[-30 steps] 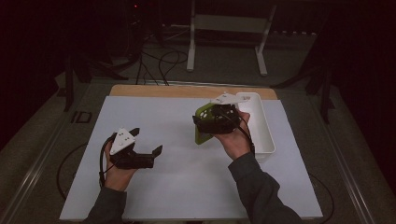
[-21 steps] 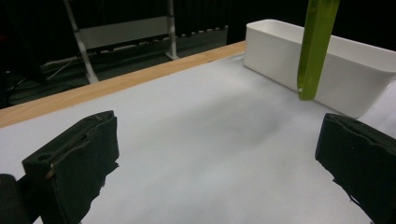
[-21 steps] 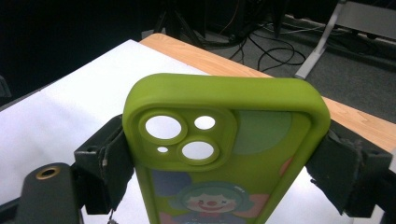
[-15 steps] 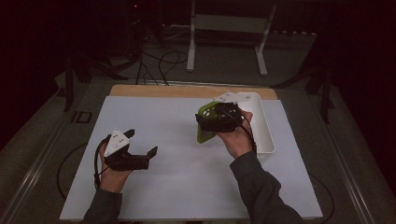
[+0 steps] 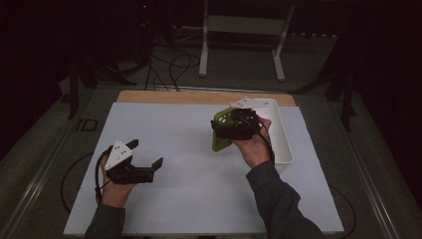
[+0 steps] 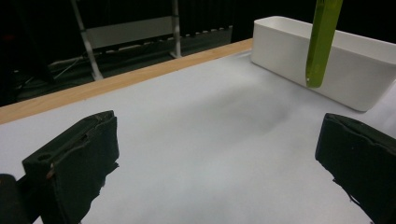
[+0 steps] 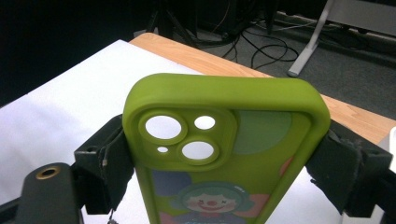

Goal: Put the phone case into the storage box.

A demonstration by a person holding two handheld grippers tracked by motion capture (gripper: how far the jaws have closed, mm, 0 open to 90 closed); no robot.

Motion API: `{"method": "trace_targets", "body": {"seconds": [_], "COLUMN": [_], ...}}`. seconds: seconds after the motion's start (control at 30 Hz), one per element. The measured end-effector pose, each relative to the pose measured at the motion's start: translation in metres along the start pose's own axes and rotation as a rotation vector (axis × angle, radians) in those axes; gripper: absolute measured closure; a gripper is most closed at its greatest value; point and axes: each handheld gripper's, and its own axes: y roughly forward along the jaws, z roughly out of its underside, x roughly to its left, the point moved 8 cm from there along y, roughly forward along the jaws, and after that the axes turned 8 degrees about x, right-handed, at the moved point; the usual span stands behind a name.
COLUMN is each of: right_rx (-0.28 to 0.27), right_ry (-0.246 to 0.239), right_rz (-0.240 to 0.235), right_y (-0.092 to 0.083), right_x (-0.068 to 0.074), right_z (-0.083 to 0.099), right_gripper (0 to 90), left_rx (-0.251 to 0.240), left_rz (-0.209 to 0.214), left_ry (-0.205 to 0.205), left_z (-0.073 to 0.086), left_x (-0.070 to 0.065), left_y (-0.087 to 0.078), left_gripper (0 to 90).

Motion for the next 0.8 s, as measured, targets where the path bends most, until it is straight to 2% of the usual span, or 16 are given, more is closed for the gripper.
{"method": "trace_targets", "body": {"seconds": [0.8], "right_rx": [-0.003], "right_ry": [0.023], "right_rz": [0.032], "right_y": [-0.003], "right_x": [-0.015], "right_z": [-0.003], "right_gripper": [15.2], "left_rx": [-0.039], "left_rz": [-0.022], "left_ry": [0.010], "left_z": [0.007], "left_x": [0.009], "left_y": [-0.009], "left_gripper": [0.0]}}
